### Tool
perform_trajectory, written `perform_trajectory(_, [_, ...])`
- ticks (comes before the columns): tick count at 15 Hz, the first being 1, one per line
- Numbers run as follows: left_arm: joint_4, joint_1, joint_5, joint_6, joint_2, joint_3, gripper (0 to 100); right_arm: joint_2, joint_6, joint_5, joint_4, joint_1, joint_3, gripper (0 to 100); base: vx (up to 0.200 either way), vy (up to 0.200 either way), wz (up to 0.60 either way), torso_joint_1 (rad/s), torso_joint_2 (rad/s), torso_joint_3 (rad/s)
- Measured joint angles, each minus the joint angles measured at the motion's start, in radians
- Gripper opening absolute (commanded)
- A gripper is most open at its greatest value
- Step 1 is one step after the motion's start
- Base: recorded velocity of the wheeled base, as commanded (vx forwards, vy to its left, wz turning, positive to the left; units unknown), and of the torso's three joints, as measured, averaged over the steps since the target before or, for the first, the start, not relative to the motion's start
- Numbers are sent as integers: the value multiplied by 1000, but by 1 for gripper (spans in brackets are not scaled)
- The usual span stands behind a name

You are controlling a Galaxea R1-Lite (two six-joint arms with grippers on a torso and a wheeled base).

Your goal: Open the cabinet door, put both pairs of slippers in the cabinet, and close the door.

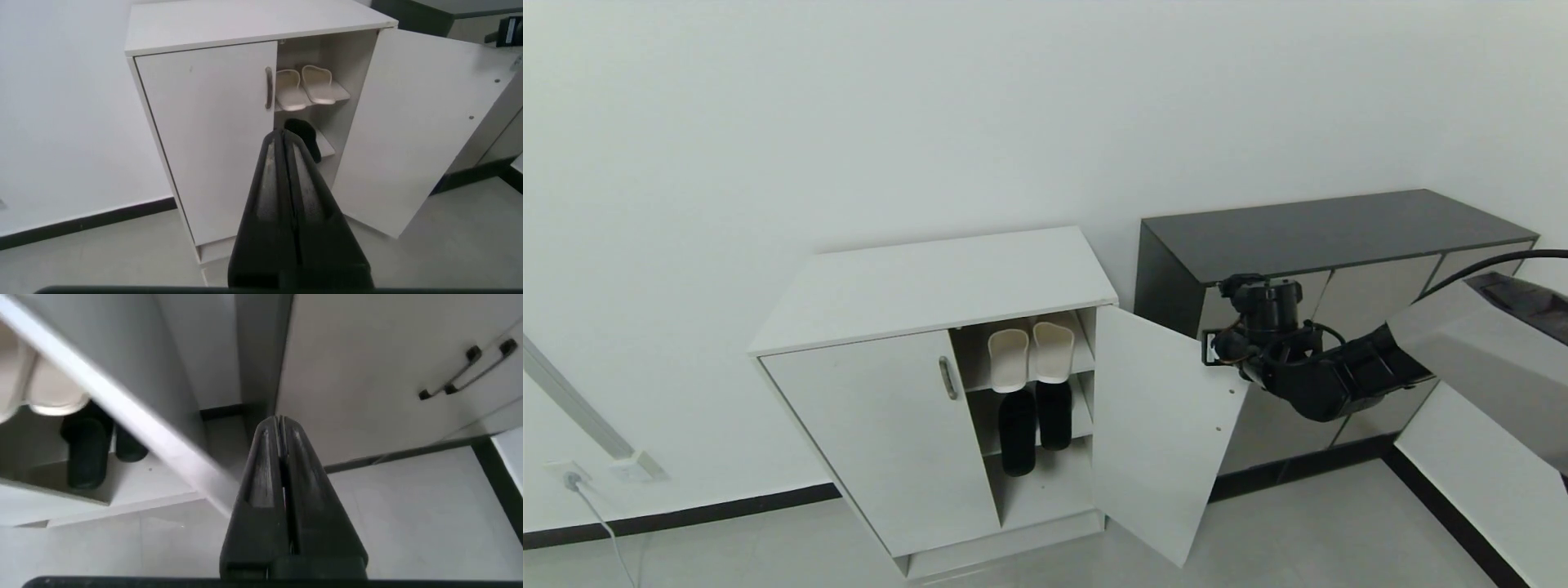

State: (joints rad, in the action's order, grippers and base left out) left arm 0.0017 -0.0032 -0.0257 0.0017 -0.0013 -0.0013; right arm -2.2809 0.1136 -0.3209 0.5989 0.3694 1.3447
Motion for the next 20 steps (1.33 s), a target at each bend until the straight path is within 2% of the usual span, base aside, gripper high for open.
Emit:
perform_trajectory(6, [0, 0, 0, 0, 0, 0, 0, 5, 0, -2, -2, 35, -24, 0, 0, 0, 0, 0, 0, 0])
perform_trajectory(14, [0, 0, 0, -2, 0, 0, 0, 131, 11, -8, 1, 241, -211, 0, 0, 0, 0, 0, 0, 0])
perform_trajectory(20, [0, 0, 0, -2, 0, 0, 0, 226, 1, -2, 41, 309, -323, 0, 0, 0, 0, 0, 0, 0])
